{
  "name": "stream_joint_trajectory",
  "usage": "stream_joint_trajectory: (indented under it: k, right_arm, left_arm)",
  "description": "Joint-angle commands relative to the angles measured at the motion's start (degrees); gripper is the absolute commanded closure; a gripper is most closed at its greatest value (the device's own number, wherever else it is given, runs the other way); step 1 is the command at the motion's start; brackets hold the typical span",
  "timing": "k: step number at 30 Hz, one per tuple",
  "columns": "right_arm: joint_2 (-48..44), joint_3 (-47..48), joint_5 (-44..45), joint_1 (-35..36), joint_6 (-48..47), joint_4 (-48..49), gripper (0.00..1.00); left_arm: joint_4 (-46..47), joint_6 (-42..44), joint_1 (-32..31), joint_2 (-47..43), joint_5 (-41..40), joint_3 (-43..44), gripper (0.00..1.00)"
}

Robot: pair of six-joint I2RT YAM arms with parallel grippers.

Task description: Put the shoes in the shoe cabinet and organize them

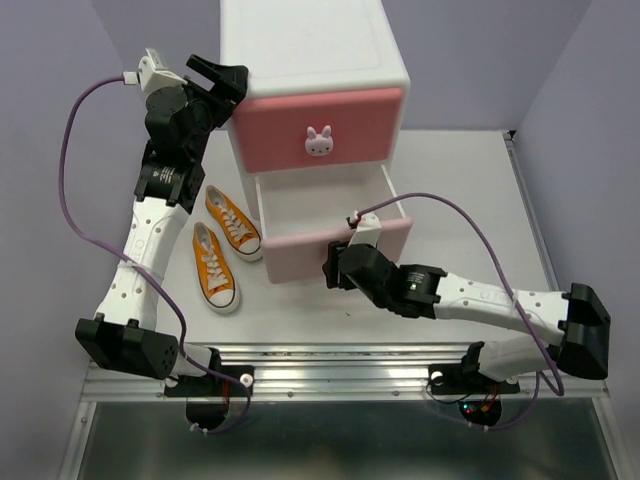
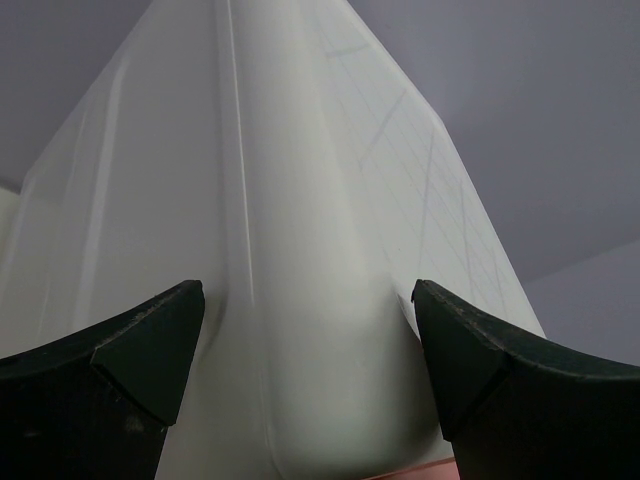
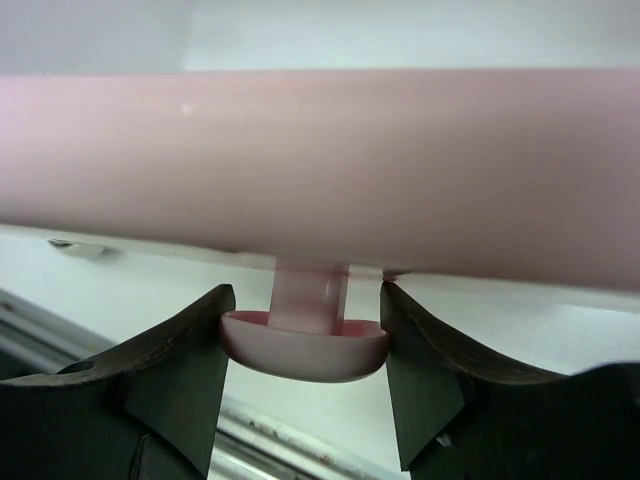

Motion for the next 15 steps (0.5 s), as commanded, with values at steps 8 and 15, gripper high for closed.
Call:
stream_joint_trajectory:
  k: [8,15]
  right_arm:
    - [-11.18,-7.90,-9.84,10.81,14.62,-8.22,0.91]
    - [-12.85,-7.20,-7.39,12.84,10.85,-13.49,0.43]
  left_arm:
    - [-18.08,4.47,-0.29,5.44,-2.97,-7.88,0.06]
    - [-18.61,6.05,-0.38,6.32,-2.97,-6.47,0.06]
